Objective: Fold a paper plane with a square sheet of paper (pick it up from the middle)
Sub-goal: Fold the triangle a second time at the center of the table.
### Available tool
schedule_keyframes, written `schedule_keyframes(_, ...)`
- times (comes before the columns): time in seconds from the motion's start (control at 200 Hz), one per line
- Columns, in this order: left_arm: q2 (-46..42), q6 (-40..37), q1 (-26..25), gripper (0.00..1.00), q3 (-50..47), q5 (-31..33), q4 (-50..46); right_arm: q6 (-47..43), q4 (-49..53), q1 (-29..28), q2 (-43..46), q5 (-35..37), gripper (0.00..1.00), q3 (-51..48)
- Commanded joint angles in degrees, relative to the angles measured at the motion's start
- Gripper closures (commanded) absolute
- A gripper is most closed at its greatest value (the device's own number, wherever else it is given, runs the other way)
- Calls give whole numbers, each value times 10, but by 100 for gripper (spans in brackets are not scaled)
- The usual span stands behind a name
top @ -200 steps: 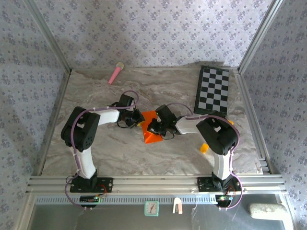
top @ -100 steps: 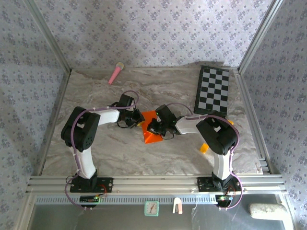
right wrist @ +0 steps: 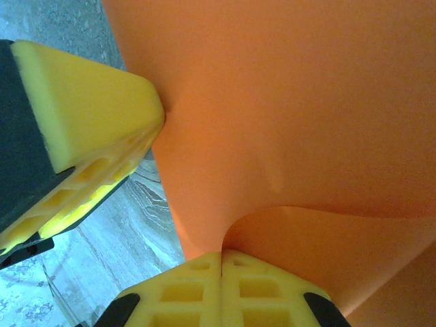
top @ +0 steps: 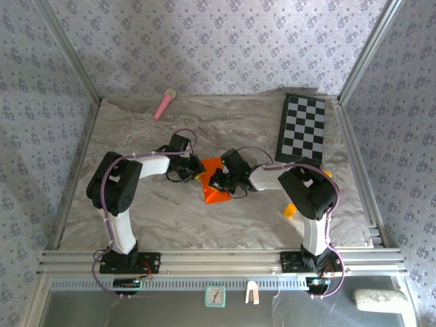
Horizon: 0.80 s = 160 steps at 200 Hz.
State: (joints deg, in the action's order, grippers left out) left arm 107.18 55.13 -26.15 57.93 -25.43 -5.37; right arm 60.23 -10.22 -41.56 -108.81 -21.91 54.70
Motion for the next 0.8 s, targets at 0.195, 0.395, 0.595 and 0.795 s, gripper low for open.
schedule_keyframes(0.195,8,3,-7,86,-5,8,-28,0,18,-1,-25,-3,100,14)
schedule_keyframes(0.395,-16,-5,2,85,10,15,-45,-1,38,0,-27,0,91,15)
schedule_keyframes(0.595,-66,-22,35,79,26,50,-79,0,42,1,-25,0,73,15)
schedule_keyframes(0.795,-114,-33,63,76,10,64,-96,-4,46,2,-23,-2,62,20)
